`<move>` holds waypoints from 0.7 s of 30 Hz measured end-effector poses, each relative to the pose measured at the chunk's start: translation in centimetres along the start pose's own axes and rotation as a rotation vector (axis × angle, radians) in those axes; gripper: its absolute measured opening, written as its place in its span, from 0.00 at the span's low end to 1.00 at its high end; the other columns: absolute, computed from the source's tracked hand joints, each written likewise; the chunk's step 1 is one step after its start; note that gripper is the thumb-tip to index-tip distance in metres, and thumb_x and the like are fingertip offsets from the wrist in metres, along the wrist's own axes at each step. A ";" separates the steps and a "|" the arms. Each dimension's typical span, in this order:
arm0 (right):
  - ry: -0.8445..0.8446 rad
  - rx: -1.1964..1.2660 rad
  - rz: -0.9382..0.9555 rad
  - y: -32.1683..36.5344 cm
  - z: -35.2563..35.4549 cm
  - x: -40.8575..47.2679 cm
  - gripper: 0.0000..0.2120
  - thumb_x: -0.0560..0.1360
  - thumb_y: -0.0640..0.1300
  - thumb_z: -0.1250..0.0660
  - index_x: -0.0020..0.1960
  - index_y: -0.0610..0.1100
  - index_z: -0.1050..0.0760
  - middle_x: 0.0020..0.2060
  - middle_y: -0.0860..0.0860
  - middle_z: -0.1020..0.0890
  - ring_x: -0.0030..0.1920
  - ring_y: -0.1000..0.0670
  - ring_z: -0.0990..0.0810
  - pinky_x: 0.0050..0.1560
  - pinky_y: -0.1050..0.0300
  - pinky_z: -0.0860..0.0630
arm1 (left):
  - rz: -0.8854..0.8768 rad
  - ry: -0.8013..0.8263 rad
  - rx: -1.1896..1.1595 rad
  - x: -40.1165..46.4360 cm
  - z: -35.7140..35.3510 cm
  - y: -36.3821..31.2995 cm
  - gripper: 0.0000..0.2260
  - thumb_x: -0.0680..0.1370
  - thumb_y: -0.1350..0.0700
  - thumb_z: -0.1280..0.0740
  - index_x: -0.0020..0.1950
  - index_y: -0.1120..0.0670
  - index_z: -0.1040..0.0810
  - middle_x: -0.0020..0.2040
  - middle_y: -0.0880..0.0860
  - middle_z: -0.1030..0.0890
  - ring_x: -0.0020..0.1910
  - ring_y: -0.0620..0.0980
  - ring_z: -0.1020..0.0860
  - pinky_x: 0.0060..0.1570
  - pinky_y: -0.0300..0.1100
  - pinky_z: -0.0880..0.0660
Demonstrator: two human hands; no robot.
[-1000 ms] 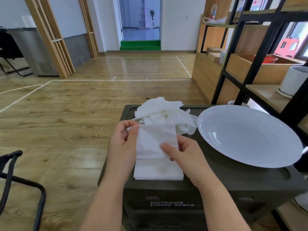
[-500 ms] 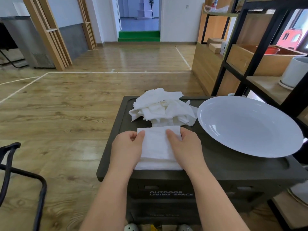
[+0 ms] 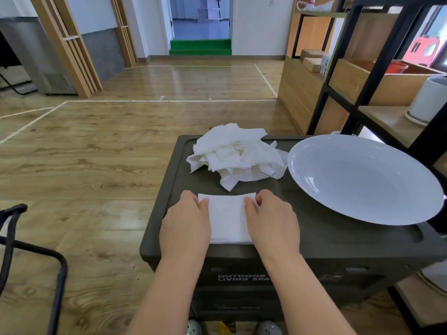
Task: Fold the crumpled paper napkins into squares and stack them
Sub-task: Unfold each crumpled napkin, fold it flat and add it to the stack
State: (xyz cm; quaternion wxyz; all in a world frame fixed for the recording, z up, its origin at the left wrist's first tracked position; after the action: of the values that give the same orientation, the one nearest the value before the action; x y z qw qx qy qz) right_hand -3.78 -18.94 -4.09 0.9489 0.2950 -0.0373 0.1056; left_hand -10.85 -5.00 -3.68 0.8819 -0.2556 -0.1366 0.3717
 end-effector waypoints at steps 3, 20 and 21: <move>0.008 -0.033 -0.005 0.0 0.0 0.0 0.11 0.80 0.53 0.43 0.45 0.47 0.30 0.34 0.53 0.25 0.35 0.54 0.26 0.36 0.61 0.29 | 0.001 -0.011 0.048 -0.2 0.0 -0.1 0.11 0.82 0.47 0.44 0.46 0.53 0.31 0.35 0.48 0.27 0.32 0.43 0.32 0.27 0.39 0.41; 0.018 -0.055 -0.078 0.0 0.1 0.0 0.09 0.80 0.52 0.41 0.53 0.47 0.33 0.45 0.52 0.25 0.39 0.55 0.26 0.34 0.63 0.33 | 0.015 -0.055 0.066 -0.6 0.0 0.0 0.11 0.80 0.47 0.40 0.51 0.54 0.30 0.41 0.49 0.24 0.37 0.47 0.28 0.28 0.38 0.40; 0.017 -0.049 -0.085 -0.1 0.2 0.0 0.09 0.80 0.52 0.41 0.53 0.47 0.33 0.45 0.52 0.25 0.38 0.55 0.27 0.32 0.65 0.35 | 0.013 -0.057 0.068 -0.6 0.1 0.0 0.10 0.81 0.47 0.41 0.51 0.54 0.31 0.40 0.49 0.24 0.37 0.48 0.27 0.28 0.39 0.38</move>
State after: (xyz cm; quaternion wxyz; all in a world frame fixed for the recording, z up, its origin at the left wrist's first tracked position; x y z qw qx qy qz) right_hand -3.79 -19.13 -3.93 0.9598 0.2719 -0.0193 0.0670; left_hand -11.30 -5.39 -3.67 0.8834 -0.2157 -0.1472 0.3892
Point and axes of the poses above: each hand's wrist, its own x-axis towards the middle knuckle, its own z-axis out of the back of the hand, y = z × x, the point moved 4 cm from there along x, towards the middle knuckle
